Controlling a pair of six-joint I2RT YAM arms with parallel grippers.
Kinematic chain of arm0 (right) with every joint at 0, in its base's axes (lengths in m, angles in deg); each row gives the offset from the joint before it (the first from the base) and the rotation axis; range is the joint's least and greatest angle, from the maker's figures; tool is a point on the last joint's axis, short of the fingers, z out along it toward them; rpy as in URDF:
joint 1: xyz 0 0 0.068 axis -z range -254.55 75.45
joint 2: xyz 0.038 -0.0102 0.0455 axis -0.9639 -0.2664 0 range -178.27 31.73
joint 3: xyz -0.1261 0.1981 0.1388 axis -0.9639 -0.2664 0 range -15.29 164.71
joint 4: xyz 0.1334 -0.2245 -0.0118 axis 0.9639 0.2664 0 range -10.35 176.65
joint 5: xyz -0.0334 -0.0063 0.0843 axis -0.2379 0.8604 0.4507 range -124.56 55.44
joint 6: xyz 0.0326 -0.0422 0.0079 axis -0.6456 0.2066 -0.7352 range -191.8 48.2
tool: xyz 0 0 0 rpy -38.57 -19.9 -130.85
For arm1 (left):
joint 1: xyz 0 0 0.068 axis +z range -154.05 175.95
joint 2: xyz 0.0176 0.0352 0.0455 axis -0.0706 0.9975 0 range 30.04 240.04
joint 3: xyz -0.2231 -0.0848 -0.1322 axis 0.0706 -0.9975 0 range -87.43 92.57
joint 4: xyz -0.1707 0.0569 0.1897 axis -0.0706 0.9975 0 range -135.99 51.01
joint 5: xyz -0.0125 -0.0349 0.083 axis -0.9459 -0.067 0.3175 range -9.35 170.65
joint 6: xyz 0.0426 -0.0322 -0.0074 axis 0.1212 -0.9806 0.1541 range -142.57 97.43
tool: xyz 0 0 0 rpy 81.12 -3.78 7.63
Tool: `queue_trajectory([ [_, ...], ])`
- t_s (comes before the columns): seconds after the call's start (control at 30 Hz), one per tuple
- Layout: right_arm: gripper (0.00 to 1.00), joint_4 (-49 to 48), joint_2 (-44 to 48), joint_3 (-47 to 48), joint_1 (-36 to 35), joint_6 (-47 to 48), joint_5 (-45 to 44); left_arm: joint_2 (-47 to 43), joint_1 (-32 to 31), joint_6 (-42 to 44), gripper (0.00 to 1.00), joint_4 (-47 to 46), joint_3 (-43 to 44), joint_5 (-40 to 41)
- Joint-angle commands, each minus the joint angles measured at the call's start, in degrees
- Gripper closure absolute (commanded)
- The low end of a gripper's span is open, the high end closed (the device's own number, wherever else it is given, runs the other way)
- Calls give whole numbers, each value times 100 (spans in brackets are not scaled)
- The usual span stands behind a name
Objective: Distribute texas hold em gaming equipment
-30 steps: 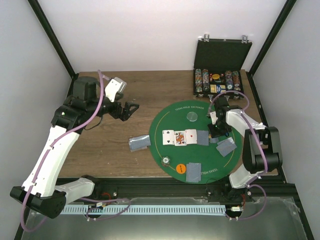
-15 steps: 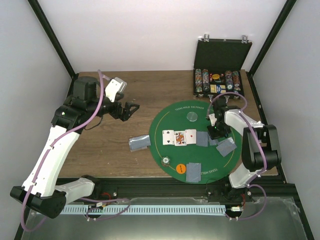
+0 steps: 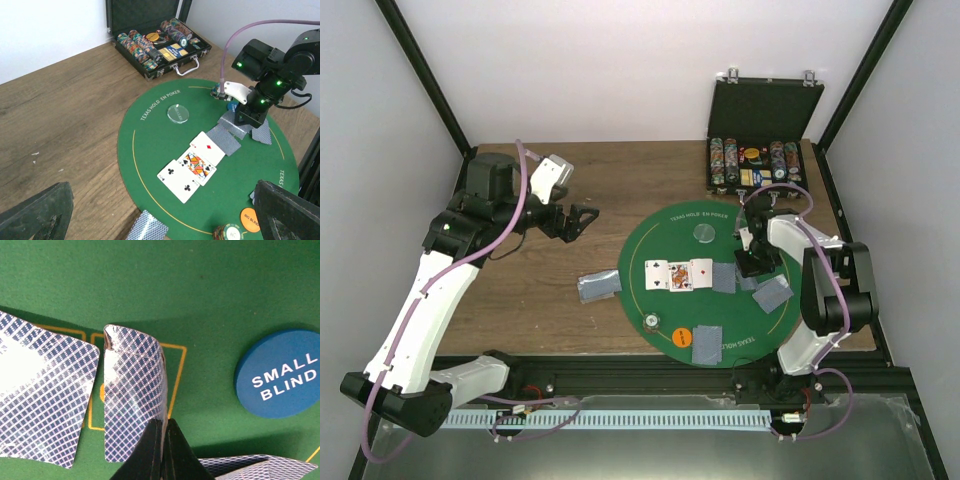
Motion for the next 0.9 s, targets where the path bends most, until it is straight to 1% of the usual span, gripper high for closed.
queue_trajectory([
  [0.0,99,70,-132,248,46,-113,-41,-17,36,-15,0,-39,106,-63],
  [0.23,98,60,-107,262,42,-102,51,-19,36,-1,1,-33,97,-50],
  [0.37,80,60,2,266,42,-128,-19,-28,36,0,0,-32,89,-53],
  [0.7,55,134,469,350,42,-191,-171,-52,36,51,0,-39,40,-26],
  [0.83,42,187,764,521,42,-214,-164,-52,36,76,0,-56,-4,-13],
  [0.87,37,196,847,594,42,-210,-105,-52,36,82,0,-64,-26,6],
])
